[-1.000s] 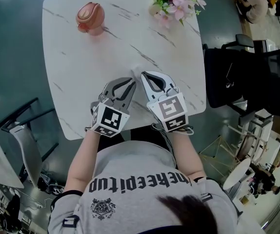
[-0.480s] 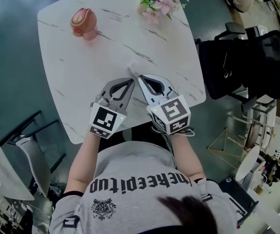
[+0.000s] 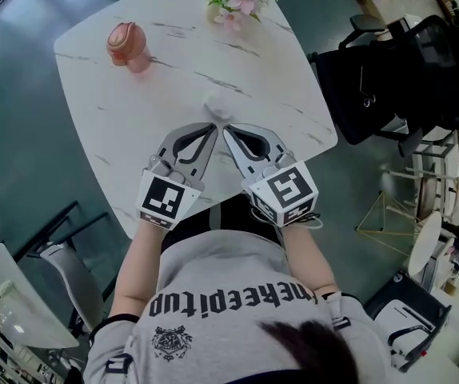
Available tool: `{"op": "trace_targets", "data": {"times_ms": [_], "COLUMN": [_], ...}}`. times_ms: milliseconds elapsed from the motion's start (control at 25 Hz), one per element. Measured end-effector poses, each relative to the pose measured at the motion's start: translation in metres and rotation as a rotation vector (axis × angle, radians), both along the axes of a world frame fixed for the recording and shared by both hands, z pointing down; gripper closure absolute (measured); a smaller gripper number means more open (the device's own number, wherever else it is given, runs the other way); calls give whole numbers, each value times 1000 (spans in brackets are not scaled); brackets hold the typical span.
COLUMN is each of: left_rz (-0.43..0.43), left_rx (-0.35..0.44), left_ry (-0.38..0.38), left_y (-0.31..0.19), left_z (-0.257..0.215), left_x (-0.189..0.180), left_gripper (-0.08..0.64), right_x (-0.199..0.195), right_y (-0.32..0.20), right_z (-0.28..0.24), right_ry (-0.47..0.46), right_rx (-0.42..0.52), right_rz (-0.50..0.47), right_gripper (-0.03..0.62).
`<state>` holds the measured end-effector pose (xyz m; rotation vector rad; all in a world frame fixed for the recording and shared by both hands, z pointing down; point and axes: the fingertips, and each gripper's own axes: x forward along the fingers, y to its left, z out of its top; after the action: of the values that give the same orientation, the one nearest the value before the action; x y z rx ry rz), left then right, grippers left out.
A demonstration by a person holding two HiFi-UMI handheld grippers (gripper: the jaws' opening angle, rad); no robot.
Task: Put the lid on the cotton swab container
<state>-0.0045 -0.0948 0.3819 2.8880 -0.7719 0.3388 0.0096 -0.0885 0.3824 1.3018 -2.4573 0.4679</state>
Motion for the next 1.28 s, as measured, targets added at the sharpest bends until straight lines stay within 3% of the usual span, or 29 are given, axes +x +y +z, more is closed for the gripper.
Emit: {"op": "trace_targets", "data": {"times_ms": [600, 1280], "left_rz": [123, 167], "left_rx": [58, 91], "left_ry": [61, 142], "left_y": [32, 45], "left_z": [-45, -82], "left_x": [0, -1], "left_gripper": [545, 545], "right_x": [-6, -8], "right_y": [39, 52], "right_z": [-47, -86], "right_ry": [-44, -111], "right_rx": [138, 257], "right_rz": [100, 138], "right_gripper": [581, 581]}}
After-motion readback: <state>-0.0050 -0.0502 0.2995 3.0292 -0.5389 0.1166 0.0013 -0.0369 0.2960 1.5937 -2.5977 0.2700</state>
